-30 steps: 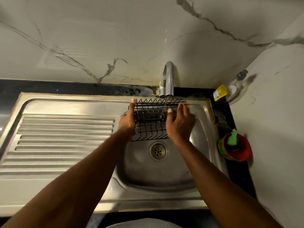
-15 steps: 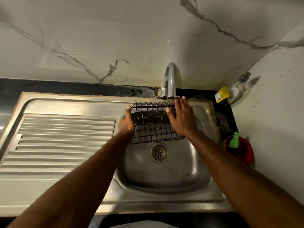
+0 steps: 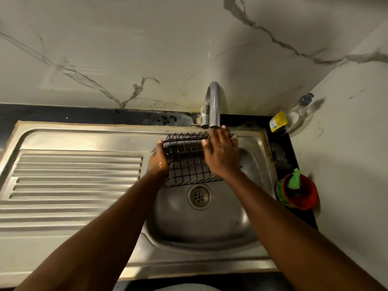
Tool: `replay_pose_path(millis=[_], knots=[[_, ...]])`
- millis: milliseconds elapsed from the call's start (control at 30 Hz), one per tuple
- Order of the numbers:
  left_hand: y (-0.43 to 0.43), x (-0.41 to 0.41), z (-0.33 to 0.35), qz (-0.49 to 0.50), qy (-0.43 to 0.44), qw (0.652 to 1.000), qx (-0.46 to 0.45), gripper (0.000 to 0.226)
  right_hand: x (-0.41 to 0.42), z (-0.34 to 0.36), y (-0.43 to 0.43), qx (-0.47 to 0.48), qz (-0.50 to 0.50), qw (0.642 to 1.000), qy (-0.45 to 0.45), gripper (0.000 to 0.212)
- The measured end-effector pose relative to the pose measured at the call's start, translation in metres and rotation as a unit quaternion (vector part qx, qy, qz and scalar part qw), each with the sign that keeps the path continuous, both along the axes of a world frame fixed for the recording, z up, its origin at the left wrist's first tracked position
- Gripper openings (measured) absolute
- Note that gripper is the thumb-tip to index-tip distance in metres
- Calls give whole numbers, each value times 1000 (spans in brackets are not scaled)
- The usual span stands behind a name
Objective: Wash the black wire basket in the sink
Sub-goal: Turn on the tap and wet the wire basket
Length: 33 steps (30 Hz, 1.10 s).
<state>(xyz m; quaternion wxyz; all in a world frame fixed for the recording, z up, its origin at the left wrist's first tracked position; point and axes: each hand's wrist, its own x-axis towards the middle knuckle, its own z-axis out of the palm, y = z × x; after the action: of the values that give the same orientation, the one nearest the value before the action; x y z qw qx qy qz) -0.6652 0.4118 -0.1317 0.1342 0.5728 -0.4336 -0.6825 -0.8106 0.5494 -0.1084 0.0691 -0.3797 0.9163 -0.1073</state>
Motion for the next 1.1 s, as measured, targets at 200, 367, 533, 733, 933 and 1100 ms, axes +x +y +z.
replay_pose_path(millis=[200, 367, 533, 733, 933, 1100], knots=[[6, -10, 10, -70, -74, 991, -87, 79, 44, 6, -28, -37, -132, 990, -32, 77], [2, -1, 3, -125, -43, 977, -169, 49, 121, 17, -41, -67, 49, 997, -4, 71], [-17, -2, 28, -72, 2, 997, -10, 62, 44, -1, -17, -54, -157, 985, -51, 76], [-15, -8, 25, -213, 52, 969, -117, 54, -17, -4, -20, 46, -292, 912, -283, 70], [6, -3, 27, -136, -116, 956, -234, 80, 56, 1, -40, 48, -201, 935, -288, 74], [-5, -2, 29, -159, -148, 931, -293, 67, 64, 12, -54, 41, -159, 926, -340, 77]])
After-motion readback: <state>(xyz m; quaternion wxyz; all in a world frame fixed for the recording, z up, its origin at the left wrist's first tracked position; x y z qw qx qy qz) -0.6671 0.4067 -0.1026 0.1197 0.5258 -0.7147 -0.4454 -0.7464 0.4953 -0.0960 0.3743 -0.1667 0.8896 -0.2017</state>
